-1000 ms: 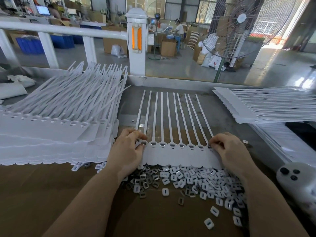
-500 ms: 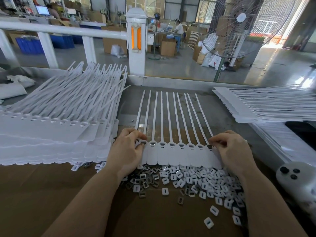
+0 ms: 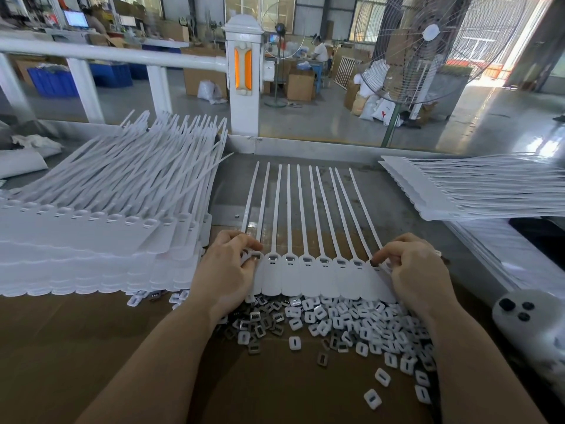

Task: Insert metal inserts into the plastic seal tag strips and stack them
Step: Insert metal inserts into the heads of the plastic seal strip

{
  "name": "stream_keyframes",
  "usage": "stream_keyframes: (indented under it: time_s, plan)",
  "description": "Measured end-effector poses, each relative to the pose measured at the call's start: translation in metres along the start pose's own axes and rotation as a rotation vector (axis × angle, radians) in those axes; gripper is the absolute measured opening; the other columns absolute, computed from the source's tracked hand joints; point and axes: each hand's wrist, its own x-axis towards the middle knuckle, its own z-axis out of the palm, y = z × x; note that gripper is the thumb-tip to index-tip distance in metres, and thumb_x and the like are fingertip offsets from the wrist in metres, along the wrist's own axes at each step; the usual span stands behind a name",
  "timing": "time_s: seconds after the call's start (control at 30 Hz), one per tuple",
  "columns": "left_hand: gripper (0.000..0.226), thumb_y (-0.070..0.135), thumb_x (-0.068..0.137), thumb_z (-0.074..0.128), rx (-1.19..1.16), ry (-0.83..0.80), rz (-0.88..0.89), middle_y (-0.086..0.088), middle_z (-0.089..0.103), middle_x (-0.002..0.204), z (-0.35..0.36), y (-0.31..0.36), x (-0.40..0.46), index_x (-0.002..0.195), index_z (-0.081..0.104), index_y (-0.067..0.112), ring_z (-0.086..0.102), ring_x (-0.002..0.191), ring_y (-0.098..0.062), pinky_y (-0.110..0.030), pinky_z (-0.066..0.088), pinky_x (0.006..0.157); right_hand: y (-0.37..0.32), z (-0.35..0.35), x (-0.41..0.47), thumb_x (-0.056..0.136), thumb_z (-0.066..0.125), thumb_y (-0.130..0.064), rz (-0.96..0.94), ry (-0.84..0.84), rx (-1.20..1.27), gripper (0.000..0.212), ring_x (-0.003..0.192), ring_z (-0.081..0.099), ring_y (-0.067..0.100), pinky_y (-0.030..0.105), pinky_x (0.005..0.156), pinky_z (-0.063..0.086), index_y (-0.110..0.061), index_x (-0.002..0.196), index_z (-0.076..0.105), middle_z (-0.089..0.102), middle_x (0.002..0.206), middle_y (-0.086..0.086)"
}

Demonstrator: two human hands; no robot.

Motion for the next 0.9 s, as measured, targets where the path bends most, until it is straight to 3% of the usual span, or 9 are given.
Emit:
stream_keyframes:
  time_s: [0.37, 0.6, 0.9]
  plan:
    - [0.013, 0.019, 0.09, 0.057, -0.004, -0.002, -0.003, 0.013, 0.041, 0.107, 0.0004, 0.0004, -0.0003, 0.1, 0.06, 0.028, 0.043, 0.098, -0.005, -0.018, 0.035, 0.086, 0.0021, 0.0007, 0.0025, 0.083, 0.044, 0.012, 0.035, -0.096, -0.04, 0.039, 0.104, 0.043, 0.018, 0.04, 0.095, 0.04, -0.019, 0.086, 0.069, 0.052, 0.108, 0.001]
    - [0.014, 0.019, 0.09, 0.057, 0.005, 0.0, -0.005, 0.012, 0.041, 0.107, 0.0, 0.0006, 0.0, 0.102, 0.061, 0.025, 0.044, 0.098, -0.006, -0.019, 0.036, 0.088, 0.0022, 0.0012, 0.001, 0.081, 0.05, 0.012, 0.014, 0.047, 0.002, 0.033, 0.095, 0.041, 0.013, 0.038, 0.09, 0.041, -0.014, 0.08, 0.07, 0.053, 0.099, 0.0]
    - [0.015, 0.019, 0.09, 0.057, 0.003, -0.005, -0.008, 0.013, 0.041, 0.107, -0.0006, 0.0012, -0.0006, 0.103, 0.061, 0.026, 0.045, 0.097, -0.005, -0.017, 0.035, 0.085, 0.0014, -0.0001, 0.0, 0.083, 0.048, 0.008, -0.019, -0.033, -0.08, 0.036, 0.102, 0.044, 0.016, 0.038, 0.094, 0.037, -0.021, 0.082, 0.07, 0.056, 0.109, 0.002]
